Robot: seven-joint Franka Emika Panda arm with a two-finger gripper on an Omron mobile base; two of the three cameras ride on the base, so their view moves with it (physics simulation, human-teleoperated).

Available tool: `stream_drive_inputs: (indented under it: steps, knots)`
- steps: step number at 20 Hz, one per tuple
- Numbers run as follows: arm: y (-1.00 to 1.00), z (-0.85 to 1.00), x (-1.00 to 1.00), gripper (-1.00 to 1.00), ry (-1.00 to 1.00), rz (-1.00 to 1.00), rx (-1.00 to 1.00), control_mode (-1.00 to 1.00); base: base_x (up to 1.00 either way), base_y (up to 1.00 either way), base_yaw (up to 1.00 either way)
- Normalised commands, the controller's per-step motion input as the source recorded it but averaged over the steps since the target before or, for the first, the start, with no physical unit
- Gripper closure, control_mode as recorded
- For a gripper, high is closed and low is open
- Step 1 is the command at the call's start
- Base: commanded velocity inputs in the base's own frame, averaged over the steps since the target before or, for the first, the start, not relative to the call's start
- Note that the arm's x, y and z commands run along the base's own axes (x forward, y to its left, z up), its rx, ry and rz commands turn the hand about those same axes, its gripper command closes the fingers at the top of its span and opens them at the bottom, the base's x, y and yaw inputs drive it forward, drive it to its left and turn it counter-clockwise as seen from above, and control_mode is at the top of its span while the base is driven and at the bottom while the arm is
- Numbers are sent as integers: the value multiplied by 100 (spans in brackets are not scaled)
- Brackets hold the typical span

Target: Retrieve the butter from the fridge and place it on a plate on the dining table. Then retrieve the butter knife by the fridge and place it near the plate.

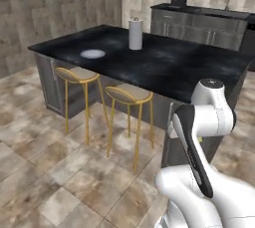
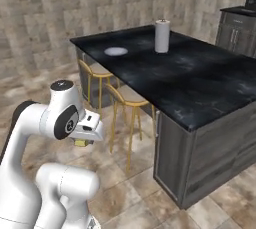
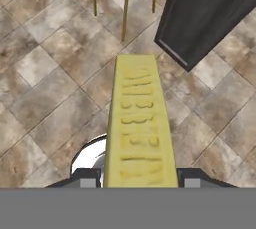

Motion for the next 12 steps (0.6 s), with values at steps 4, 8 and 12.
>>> stream_drive_inputs:
  steps: [4, 8, 12]
  knots:
    - [0, 0, 0, 100, 0, 0, 0, 100, 34, 100, -41]
    - [0, 0, 0, 100, 0, 0, 0, 100, 14, 100, -41]
    - [0, 0, 0, 100, 0, 0, 0, 100, 0, 100, -45]
